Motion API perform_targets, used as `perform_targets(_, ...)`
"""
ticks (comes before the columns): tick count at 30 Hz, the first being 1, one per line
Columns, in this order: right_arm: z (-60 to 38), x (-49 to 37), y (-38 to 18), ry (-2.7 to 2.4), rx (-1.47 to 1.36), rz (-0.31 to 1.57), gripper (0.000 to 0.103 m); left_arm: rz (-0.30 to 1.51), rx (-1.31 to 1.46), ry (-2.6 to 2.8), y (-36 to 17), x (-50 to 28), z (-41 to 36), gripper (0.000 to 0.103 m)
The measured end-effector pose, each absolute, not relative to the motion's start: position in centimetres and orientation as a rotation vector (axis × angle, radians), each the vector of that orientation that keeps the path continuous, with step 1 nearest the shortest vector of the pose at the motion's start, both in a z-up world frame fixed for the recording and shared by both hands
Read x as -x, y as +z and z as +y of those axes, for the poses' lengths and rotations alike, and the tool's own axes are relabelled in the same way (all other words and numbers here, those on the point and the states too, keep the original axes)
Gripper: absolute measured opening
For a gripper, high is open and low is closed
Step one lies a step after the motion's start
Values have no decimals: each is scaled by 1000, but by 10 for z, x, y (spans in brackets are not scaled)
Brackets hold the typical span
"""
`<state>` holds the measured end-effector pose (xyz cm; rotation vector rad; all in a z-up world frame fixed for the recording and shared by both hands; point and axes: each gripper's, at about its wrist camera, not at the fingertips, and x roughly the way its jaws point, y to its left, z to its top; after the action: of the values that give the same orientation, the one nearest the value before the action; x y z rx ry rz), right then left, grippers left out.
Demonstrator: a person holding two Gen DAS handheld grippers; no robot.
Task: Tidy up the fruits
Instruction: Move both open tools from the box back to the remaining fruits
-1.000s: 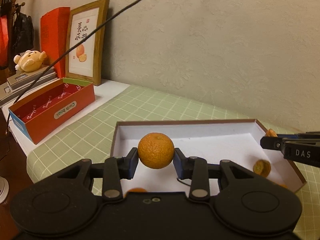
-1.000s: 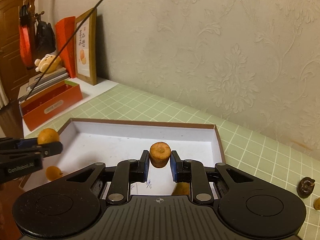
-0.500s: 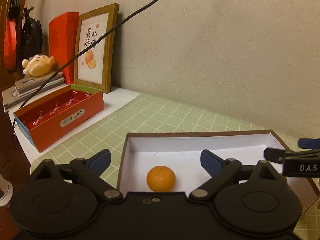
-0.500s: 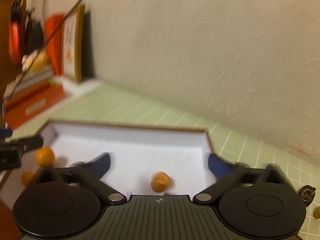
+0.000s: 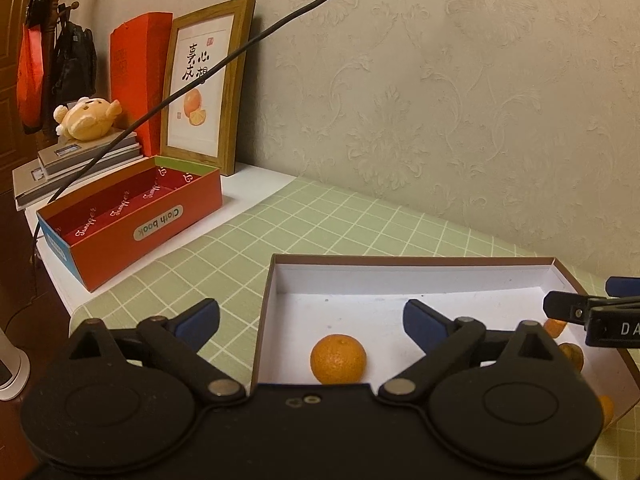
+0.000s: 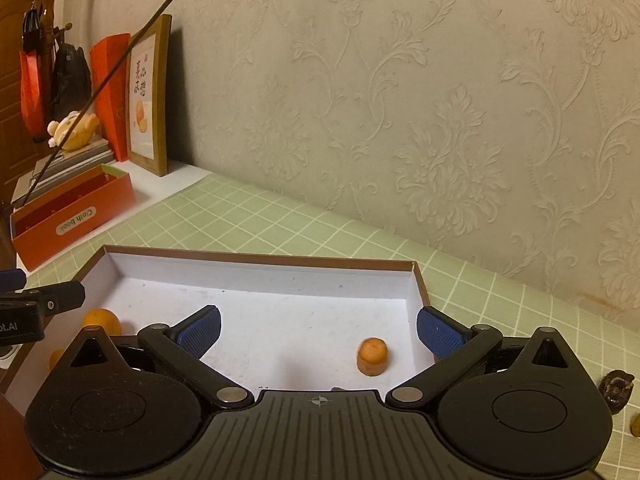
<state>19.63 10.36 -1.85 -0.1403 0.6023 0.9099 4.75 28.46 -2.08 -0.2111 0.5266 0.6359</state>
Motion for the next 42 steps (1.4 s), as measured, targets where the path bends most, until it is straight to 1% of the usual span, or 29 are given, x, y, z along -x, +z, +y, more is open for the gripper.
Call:
perform_targets(3, 103, -196, -18, 910, 142, 600, 103, 528, 208, 637, -21, -48, 284, 97)
perform_targets(13, 100, -197, -17, 907, 128, 611, 103, 544, 206, 633, -21, -47, 281, 97)
perform_targets(19, 85, -194, -9, 898, 122, 604, 103, 541, 191, 603, -12, -45, 264, 97)
perform_targets(30, 16, -186, 9, 773, 158, 582, 103, 508, 173, 506, 12, -52, 210, 96)
perform_targets(34, -14, -185, 16, 694, 167, 552, 103, 515, 168, 464, 11, -59, 189, 96)
perform_targets(42, -71, -182, 16, 650, 187, 566, 103, 512, 135, 365, 11, -65, 138, 96)
